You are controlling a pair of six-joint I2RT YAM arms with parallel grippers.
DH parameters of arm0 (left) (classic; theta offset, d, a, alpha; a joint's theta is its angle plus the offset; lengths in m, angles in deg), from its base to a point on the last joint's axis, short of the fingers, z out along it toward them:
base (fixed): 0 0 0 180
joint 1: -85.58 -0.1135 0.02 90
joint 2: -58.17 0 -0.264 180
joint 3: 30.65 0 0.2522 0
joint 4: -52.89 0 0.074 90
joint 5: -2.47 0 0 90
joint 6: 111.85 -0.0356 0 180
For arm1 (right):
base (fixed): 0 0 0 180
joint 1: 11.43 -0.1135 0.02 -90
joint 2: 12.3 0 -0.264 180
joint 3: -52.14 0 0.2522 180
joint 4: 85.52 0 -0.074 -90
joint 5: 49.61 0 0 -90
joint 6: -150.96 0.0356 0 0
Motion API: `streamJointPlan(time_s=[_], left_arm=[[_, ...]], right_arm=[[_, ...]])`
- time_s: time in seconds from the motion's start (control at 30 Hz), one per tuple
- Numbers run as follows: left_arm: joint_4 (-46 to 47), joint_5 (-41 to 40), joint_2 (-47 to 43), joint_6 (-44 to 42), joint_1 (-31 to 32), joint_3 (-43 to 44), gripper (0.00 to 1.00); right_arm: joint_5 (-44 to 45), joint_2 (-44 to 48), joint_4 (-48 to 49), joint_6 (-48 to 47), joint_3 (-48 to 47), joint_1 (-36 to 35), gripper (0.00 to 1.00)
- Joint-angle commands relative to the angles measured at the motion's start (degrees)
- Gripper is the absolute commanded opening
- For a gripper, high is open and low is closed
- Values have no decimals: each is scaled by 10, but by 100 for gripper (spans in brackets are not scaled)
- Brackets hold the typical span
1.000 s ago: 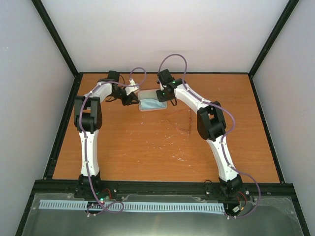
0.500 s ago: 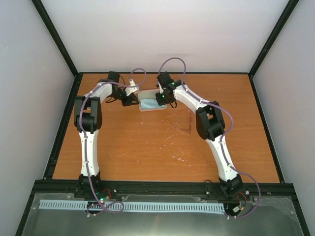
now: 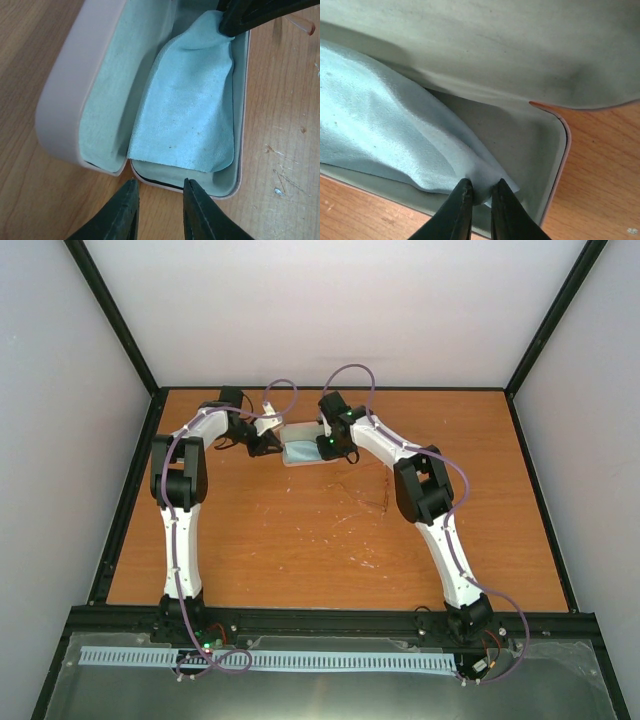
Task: Organize the sunglasses
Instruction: Place the glasses cleaning cloth in the sunglasses case.
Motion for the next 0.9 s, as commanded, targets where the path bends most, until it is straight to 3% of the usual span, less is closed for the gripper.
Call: streamJointPlan(time_s=[0.0, 0.43, 0.87], left_arm=[[-7, 13, -6, -7, -4, -1, 27], [-6, 12, -4, -5, -4, -5, 27], [-7, 12, -1, -3, -4, -3, 27]], right_arm=[[15, -3, 0, 0, -13, 3, 12], [50, 7, 20, -4, -13, 3, 4], [81, 9, 45, -2, -14, 3, 11]])
